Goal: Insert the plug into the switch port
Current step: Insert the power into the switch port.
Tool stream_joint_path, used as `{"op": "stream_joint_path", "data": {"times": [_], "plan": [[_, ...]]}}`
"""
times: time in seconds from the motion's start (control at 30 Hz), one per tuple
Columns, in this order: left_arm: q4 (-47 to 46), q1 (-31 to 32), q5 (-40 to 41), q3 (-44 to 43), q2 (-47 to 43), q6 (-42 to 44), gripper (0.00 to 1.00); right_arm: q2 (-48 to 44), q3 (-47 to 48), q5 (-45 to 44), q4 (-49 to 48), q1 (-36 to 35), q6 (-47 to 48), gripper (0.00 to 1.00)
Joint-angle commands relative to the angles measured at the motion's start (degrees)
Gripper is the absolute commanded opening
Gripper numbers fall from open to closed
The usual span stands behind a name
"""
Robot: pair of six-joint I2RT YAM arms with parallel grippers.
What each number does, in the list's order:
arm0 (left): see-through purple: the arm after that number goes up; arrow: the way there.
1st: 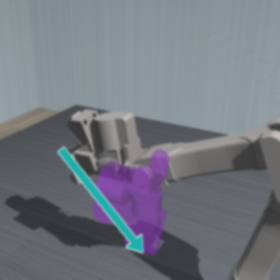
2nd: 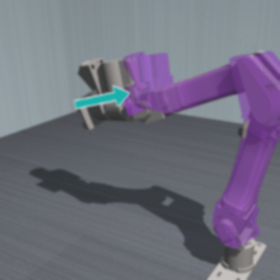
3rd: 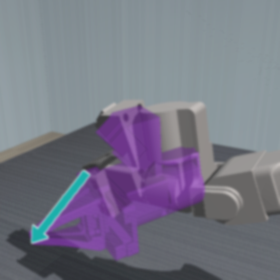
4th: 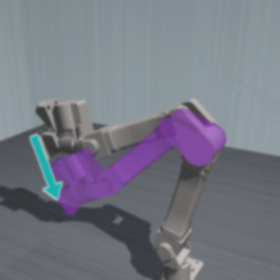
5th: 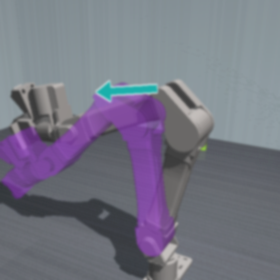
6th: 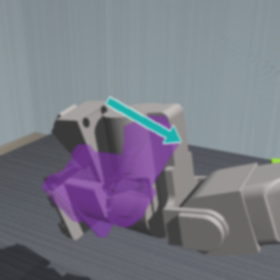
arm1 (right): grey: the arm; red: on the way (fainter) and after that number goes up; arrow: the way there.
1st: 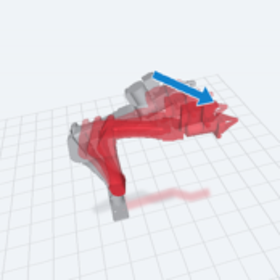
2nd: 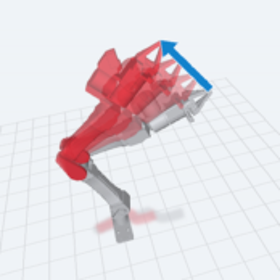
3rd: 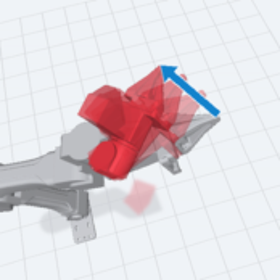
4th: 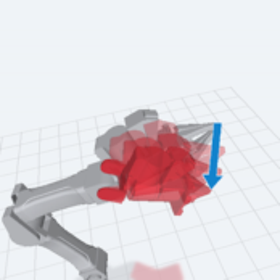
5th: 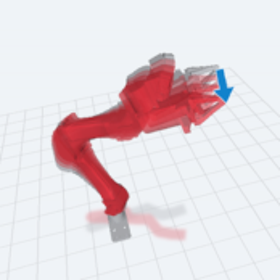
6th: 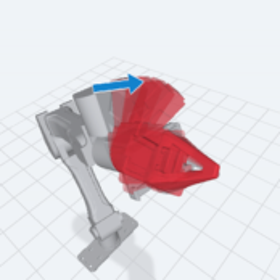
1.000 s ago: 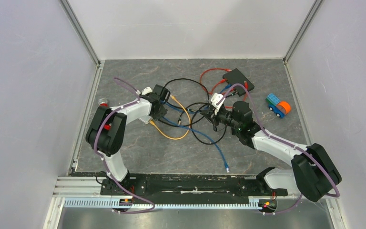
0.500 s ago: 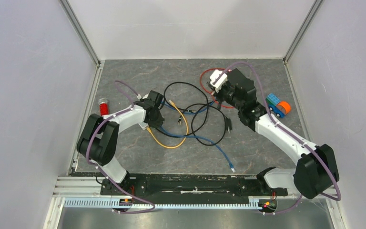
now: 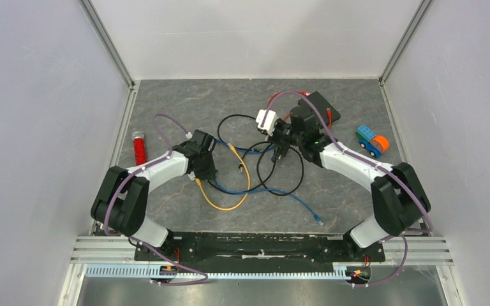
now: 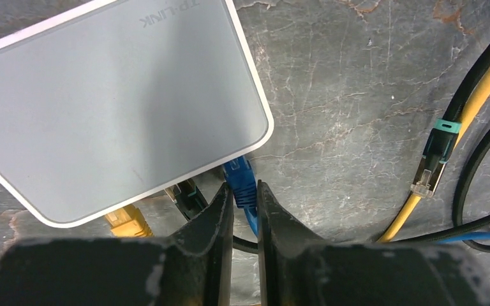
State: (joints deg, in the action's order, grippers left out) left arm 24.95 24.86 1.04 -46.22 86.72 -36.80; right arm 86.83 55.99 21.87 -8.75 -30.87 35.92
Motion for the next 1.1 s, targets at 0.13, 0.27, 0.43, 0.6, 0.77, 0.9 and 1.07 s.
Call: {"op": "stream_joint_path", "data": {"times": [0.13, 0.27, 0.43, 0.6, 0.77, 0.9, 1.07], "plan": [[0.8, 0.1, -1.3, -1.4, -5.0, 1.5, 0.64, 5.5, 2.0, 2.3, -2.0, -3.6, 5.9, 0.0], [4.7, -0.6, 3.3, -5.8, -8.4, 1.6, 0.75, 7.2, 2.9, 1.6, -3.0, -4.8, 8.9, 0.0], [11.6, -5.6, 8.4, -9.8, -10.9, 0.0, 0.78, 10.0, 3.4, -0.2, -5.3, -8.3, 11.6, 0.0], [11.2, -16.9, 7.4, -5.9, -13.6, -3.4, 0.74, 15.7, 7.1, -5.1, -3.7, -13.2, 16.8, 0.0], [10.3, -21.1, 6.9, -3.7, -12.9, -1.9, 0.71, 20.3, 11.3, -9.6, -1.6, -17.9, 21.0, 0.0], [9.6, -23.0, 5.7, -1.0, -12.6, -3.7, 0.7, 22.7, 13.2, -9.9, -2.4, -20.7, 22.7, 0.0], [9.5, -23.5, 6.9, 3.0, -15.1, -7.2, 0.74, 25.8, 15.6, -10.4, -2.6, -24.0, 23.7, 0.0]]}}
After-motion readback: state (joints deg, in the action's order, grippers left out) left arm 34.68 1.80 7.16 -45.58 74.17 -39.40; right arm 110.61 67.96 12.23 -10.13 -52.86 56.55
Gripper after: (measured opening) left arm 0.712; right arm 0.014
